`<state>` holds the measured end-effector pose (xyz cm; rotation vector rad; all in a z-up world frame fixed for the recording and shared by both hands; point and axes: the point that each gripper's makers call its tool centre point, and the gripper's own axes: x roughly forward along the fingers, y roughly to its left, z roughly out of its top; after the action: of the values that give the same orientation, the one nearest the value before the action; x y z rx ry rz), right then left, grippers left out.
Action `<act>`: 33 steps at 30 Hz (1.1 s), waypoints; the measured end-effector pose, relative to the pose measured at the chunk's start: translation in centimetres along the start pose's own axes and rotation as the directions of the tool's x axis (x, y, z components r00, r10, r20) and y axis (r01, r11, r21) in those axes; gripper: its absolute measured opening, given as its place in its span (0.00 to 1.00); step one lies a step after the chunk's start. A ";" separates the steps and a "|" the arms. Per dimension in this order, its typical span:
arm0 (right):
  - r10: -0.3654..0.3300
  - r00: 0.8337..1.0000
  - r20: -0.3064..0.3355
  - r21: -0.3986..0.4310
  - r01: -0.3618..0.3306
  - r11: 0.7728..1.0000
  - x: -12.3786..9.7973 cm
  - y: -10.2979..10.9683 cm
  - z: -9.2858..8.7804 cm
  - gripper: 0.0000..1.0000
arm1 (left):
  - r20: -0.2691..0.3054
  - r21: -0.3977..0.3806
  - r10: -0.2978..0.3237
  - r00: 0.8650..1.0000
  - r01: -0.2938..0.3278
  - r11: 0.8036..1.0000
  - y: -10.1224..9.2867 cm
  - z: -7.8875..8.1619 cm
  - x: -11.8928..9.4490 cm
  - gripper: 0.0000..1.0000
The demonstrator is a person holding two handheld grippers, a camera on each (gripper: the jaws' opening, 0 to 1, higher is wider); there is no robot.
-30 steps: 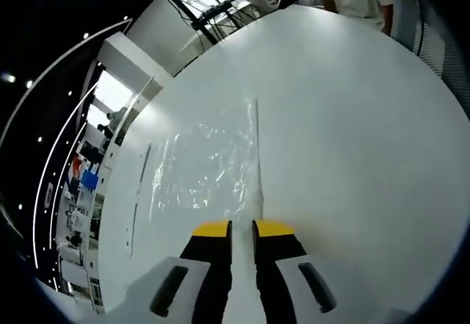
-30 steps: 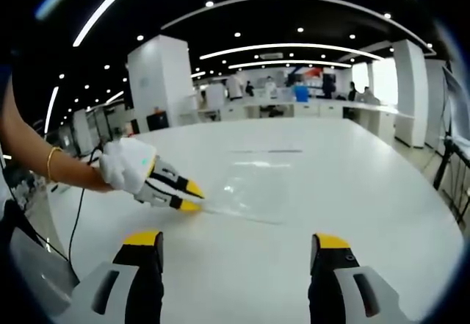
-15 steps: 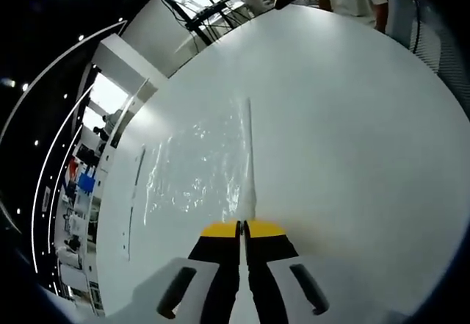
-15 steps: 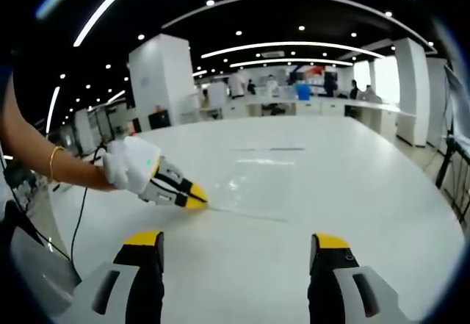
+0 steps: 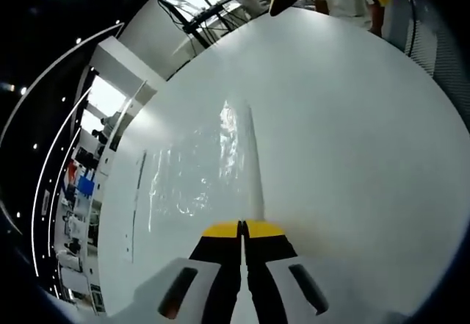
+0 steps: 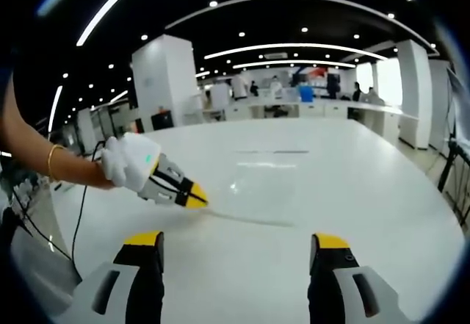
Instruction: Open the resealable bag by pulling the two sides of the seal apart until the entire bag opening is separated and visibly accessible.
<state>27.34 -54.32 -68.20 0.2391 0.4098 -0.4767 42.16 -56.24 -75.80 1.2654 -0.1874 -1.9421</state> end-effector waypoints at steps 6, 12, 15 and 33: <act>0.014 1.000 0.009 -0.010 -0.014 1.000 0.0 0.6 0.5 0.80 | 0.011 -0.005 -0.030 0.999 0.030 1.000 -0.6 0.5 -0.9 0.00; 0.027 0.999 0.029 -0.024 -0.027 0.999 -0.1 1.3 1.4 0.80 | 0.021 -0.016 -0.042 0.999 0.043 0.999 -1.1 1.1 -2.0 0.00; 0.037 0.999 0.034 -0.031 -0.036 0.999 0.0 1.6 1.8 0.80 | 0.023 -0.035 -0.045 0.999 0.046 0.998 -1.1 1.3 -2.5 0.00; 0.109 0.993 0.049 -0.091 -0.104 0.990 -0.2 3.9 3.2 0.78 | 0.044 -0.059 -0.071 0.997 0.073 0.996 -2.9 3.4 -6.7 0.00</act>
<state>30.15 -51.86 -64.75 0.1610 0.3628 -0.3584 39.04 -50.67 -70.88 1.2070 -0.1046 -2.0218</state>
